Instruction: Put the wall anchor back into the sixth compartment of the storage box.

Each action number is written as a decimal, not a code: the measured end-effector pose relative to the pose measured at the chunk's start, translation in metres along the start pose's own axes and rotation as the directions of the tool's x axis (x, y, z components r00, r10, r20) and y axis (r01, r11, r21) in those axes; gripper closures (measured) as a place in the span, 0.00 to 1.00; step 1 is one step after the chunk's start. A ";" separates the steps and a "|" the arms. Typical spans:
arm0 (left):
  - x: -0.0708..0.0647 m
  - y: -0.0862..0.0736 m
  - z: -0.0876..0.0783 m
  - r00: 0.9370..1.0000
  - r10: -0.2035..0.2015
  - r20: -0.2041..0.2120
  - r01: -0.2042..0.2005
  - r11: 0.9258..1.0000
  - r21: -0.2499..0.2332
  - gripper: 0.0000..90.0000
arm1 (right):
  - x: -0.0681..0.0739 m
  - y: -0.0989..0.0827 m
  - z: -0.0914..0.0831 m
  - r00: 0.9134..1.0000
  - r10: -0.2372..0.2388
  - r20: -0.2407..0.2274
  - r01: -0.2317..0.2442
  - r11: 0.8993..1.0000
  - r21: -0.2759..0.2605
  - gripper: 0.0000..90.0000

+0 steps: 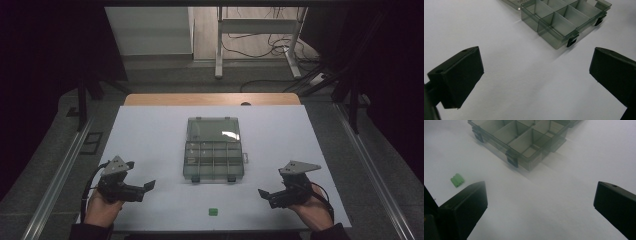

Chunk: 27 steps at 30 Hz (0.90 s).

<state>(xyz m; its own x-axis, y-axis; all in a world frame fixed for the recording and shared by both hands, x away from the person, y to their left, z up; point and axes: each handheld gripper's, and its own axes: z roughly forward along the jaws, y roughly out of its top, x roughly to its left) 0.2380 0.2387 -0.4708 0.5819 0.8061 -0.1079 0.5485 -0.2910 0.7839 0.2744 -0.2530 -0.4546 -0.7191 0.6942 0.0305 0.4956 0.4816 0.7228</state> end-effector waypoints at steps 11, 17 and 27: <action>0.000 0.000 0.000 1.000 0.003 -0.012 -0.003 1.000 0.004 0.00 | 0.010 0.008 0.009 0.999 -0.042 -0.026 0.042 0.999 -0.001 0.00; 0.000 0.000 0.001 1.000 0.001 -0.013 0.000 1.000 0.014 0.00 | 0.014 0.012 0.014 0.998 -0.049 -0.047 0.049 0.999 0.002 0.00; 0.000 0.001 0.001 1.000 -0.006 -0.012 0.006 1.000 0.020 0.00 | 0.022 0.018 0.025 0.996 -0.058 -0.073 0.062 0.997 0.042 0.00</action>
<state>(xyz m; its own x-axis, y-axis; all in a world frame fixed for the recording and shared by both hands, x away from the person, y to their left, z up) 0.2394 0.2380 -0.4712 0.5712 0.8141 -0.1049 0.5639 -0.2963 0.7708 0.2796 -0.2153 -0.4583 -0.7805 0.6240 0.0385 0.4702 0.5454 0.6939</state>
